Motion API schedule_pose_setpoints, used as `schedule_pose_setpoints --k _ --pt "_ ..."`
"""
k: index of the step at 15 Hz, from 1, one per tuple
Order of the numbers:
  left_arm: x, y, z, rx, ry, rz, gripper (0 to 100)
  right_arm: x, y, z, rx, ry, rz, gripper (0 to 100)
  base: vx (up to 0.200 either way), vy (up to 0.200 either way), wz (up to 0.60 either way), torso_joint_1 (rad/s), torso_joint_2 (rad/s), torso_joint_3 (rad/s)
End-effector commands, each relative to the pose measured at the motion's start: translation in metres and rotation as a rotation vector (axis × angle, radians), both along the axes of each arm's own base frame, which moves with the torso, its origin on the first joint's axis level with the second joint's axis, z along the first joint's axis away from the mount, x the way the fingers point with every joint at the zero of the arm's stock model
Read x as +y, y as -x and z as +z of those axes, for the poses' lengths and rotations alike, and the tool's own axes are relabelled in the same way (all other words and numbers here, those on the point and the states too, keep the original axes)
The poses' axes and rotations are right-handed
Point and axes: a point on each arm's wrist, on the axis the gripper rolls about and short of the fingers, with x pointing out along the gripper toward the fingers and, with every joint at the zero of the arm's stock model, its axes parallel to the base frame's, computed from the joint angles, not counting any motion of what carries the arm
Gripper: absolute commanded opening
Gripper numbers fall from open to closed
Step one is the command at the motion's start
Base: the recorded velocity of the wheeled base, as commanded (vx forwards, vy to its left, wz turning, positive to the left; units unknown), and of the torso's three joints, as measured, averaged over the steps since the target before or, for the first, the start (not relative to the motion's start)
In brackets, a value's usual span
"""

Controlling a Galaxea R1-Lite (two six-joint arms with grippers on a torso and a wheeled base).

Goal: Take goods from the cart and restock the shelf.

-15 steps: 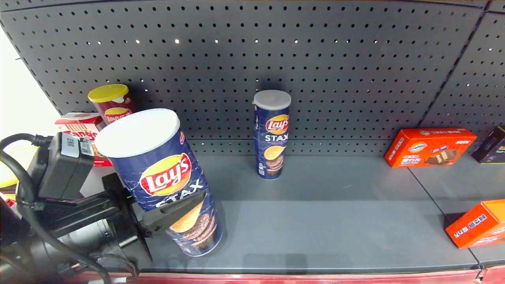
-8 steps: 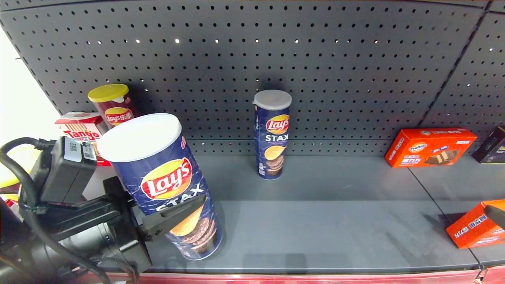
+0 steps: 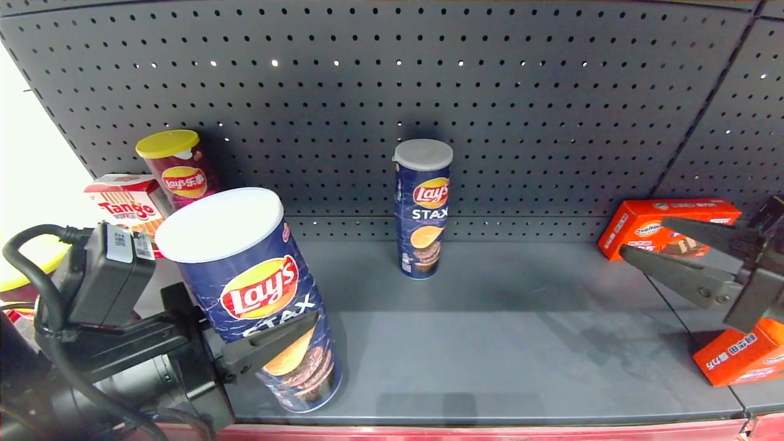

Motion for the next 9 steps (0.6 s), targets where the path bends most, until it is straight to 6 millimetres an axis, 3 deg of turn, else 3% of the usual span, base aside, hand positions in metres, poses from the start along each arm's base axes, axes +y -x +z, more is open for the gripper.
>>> schedule_pose_setpoints --k 1,4,6,9 --pt "0.0 0.0 -0.001 0.005 -0.003 0.001 0 0.018 -0.038 -0.005 0.066 0.023 0.083 100 0.0 0.0 0.0 0.0 0.0 0.0" --pt "0.0 0.0 -0.001 0.006 -0.002 0.001 0 0.039 -0.074 0.014 0.025 0.038 0.136 100 0.0 0.0 0.0 0.0 0.0 0.0" --pt "0.0 0.0 -0.002 0.007 -0.002 0.001 0 0.05 -0.076 0.021 0.041 0.066 0.24 100 0.0 0.0 0.0 0.0 0.0 0.0" --pt "0.0 0.0 -0.002 0.006 -0.002 0.001 0 0.064 -0.094 0.01 0.009 0.166 0.356 100 0.0 0.0 0.0 0.0 0.0 0.0"
